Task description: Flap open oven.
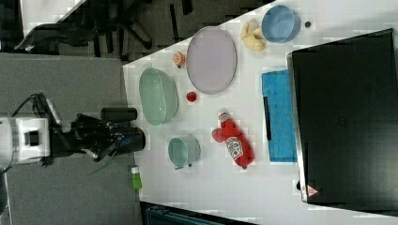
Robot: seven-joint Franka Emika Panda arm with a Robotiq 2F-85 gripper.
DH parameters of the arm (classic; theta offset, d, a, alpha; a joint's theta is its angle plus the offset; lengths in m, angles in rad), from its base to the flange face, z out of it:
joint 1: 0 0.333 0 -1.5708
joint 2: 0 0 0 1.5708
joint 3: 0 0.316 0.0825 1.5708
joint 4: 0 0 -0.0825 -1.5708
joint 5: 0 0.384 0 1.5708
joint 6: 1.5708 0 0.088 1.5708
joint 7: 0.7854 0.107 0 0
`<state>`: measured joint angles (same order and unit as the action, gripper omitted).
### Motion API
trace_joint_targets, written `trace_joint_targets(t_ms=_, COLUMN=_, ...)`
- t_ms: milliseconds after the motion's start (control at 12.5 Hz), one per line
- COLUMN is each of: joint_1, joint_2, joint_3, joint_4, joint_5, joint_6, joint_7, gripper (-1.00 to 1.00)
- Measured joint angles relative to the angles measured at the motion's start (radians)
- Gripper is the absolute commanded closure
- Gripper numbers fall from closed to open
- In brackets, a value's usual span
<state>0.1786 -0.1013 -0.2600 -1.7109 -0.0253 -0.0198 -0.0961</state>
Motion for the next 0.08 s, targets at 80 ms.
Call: trace_joint_targets(t_ms=80, joint_1=-0.002, joint_2=0.018, joint_3=0.001, joint_4=-0.003, joint_5=0.002, joint_6=-0.001, joint_7=0.000, gripper=0.65)
